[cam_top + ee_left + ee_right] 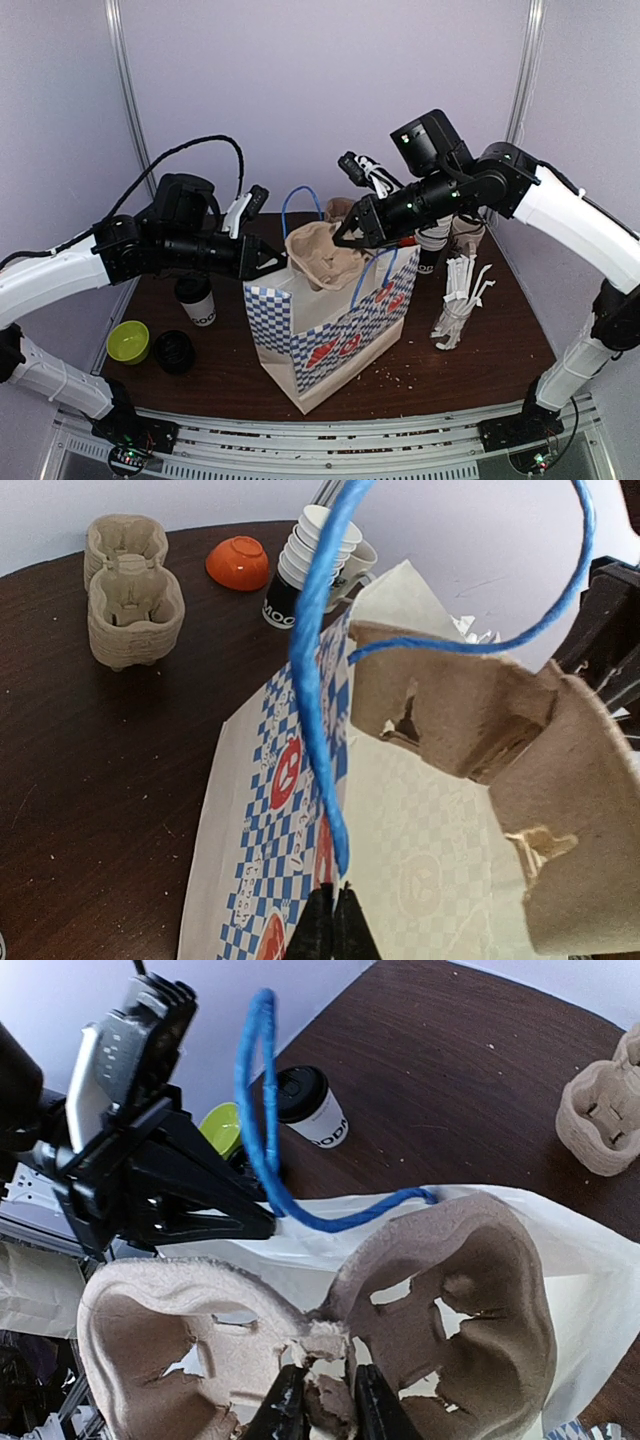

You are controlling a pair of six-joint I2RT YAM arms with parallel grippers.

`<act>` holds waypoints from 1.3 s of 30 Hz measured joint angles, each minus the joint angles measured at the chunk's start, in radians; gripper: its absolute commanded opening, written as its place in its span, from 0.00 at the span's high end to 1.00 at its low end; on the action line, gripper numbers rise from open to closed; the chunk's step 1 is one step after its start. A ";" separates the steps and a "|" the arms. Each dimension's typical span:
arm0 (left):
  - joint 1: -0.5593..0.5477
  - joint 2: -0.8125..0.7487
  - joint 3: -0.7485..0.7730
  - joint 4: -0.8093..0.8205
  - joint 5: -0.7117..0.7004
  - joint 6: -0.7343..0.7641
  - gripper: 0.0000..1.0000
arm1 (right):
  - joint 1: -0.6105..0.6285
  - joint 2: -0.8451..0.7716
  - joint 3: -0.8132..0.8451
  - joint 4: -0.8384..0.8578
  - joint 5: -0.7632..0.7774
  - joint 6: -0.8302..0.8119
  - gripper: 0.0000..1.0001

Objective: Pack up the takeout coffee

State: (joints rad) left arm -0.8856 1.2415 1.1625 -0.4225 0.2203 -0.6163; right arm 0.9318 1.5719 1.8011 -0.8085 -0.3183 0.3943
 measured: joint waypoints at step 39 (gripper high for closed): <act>0.000 0.010 -0.029 0.024 -0.037 -0.029 1.00 | 0.084 0.233 -0.027 -0.088 0.262 0.008 0.79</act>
State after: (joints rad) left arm -0.8856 1.2518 1.1336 -0.3988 0.1829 -0.6453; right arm 1.0153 1.8046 1.7737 -0.8963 -0.0563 0.4023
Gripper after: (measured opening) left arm 0.004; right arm 0.177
